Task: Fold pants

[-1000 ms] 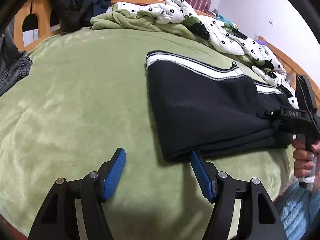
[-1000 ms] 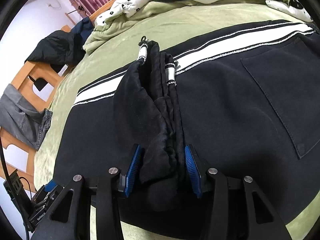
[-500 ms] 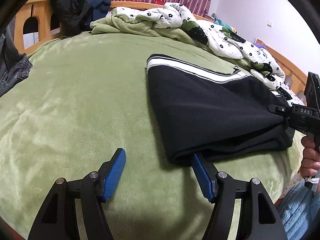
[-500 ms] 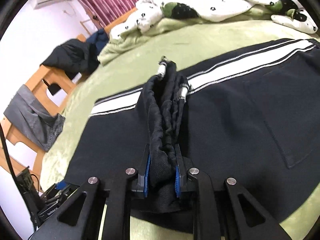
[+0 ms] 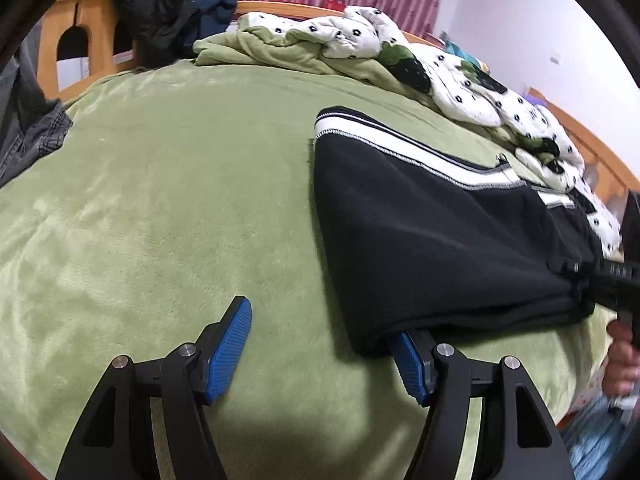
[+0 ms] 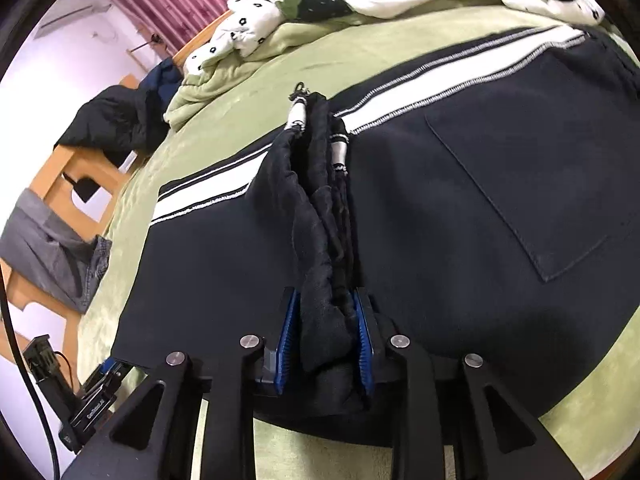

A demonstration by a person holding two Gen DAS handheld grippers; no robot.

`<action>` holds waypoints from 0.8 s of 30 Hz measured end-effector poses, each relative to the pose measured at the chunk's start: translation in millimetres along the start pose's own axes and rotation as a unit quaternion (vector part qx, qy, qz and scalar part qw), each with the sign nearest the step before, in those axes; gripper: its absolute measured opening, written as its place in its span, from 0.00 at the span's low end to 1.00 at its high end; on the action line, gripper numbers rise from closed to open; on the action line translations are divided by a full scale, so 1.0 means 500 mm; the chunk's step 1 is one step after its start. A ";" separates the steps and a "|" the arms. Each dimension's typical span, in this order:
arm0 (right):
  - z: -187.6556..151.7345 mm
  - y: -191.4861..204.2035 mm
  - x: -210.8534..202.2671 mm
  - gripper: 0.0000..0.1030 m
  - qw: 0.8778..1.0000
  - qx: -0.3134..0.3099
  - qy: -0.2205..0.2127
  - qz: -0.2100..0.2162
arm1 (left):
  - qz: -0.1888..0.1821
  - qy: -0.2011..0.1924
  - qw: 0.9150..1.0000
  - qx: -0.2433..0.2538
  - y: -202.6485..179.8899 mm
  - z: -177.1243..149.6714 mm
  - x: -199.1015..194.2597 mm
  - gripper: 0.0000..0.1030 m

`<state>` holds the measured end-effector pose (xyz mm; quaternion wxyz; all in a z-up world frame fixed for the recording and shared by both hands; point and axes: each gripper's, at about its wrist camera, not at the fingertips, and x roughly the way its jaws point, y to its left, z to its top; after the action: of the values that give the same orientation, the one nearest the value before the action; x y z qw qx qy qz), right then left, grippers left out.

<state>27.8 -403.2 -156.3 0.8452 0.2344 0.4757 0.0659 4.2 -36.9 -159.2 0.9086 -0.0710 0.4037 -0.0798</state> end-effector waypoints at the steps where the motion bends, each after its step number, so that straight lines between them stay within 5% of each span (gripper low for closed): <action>1: 0.000 0.007 -0.005 0.21 1.000 -0.014 -0.004 -0.005 | 0.008 -0.006 1.000 -0.004 0.003 0.001 -0.006 0.62; 5: -0.007 0.024 -0.059 0.19 0.998 -0.039 -0.043 0.011 | -0.008 -0.011 1.000 -0.013 0.024 0.000 -0.039 0.62; 9: -0.028 0.031 -0.006 0.24 0.997 -0.068 0.019 -0.040 | -0.007 0.030 1.000 -0.001 0.030 -0.017 -0.040 0.62; 12: -0.024 0.053 -0.049 0.27 0.993 -0.106 -0.025 -0.055 | -0.022 0.038 0.999 0.022 0.019 -0.025 -0.075 0.62; 16: -0.012 0.072 -0.080 0.29 0.988 -0.120 -0.087 -0.044 | -0.026 -0.001 0.999 0.029 -0.007 0.002 -0.113 0.62; 18: -0.004 0.083 -0.056 0.29 0.987 -0.132 -0.075 -0.056 | -0.018 -0.010 0.999 0.036 -0.031 0.037 -0.106 0.62; 21: -0.021 0.086 0.004 0.29 0.978 -0.156 -0.032 -0.138 | 0.016 -0.017 0.998 0.049 -0.064 0.078 -0.081 0.62; 22: -0.029 0.076 0.024 0.30 0.979 -0.153 -0.006 -0.135 | 0.027 -0.015 0.998 0.051 -0.072 0.087 -0.067 0.62; 24: -0.040 0.063 0.003 0.31 0.982 -0.140 -0.019 -0.127 | 0.030 0.007 0.998 0.053 -0.078 0.091 -0.033 0.62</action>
<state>15.5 -368.4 -151.9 0.8802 0.0531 0.4712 0.0196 23.8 -68.7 -109.7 0.9105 -0.0099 0.4068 -0.0741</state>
